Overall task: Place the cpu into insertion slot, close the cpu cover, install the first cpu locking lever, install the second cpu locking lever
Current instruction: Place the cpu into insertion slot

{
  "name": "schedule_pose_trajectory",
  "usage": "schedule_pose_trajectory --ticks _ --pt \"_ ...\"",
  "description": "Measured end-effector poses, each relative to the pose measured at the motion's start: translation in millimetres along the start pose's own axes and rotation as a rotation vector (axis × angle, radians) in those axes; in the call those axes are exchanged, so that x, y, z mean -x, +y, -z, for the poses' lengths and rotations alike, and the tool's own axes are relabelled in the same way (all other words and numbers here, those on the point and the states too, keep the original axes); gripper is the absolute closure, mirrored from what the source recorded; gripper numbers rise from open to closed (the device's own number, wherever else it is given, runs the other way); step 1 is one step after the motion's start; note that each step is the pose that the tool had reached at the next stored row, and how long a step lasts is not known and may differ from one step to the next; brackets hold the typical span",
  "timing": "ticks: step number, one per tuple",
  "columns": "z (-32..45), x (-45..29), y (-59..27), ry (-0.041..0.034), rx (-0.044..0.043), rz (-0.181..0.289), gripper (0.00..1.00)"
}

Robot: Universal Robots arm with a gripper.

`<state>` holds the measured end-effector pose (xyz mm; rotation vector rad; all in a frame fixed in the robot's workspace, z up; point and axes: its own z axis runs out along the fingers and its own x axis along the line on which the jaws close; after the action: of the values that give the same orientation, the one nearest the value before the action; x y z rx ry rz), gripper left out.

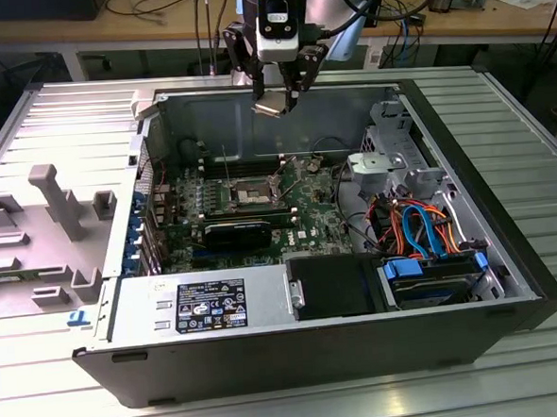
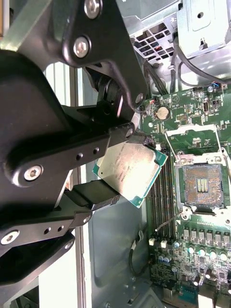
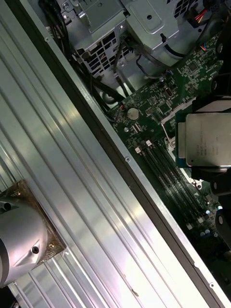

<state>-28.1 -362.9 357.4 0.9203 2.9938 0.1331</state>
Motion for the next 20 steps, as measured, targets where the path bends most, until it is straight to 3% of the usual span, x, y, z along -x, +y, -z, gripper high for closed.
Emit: schedule_pose_trajectory --ticks 4,11,20 --pt "0.0 0.0 -0.1 0.0 0.0 0.0 0.46" --pt "-1.3 0.3 -0.5 -0.0068 -0.0005 -0.068 0.46" --pt "-2.1 0.6 -0.9 -0.0119 -0.0004 -0.122 0.46"
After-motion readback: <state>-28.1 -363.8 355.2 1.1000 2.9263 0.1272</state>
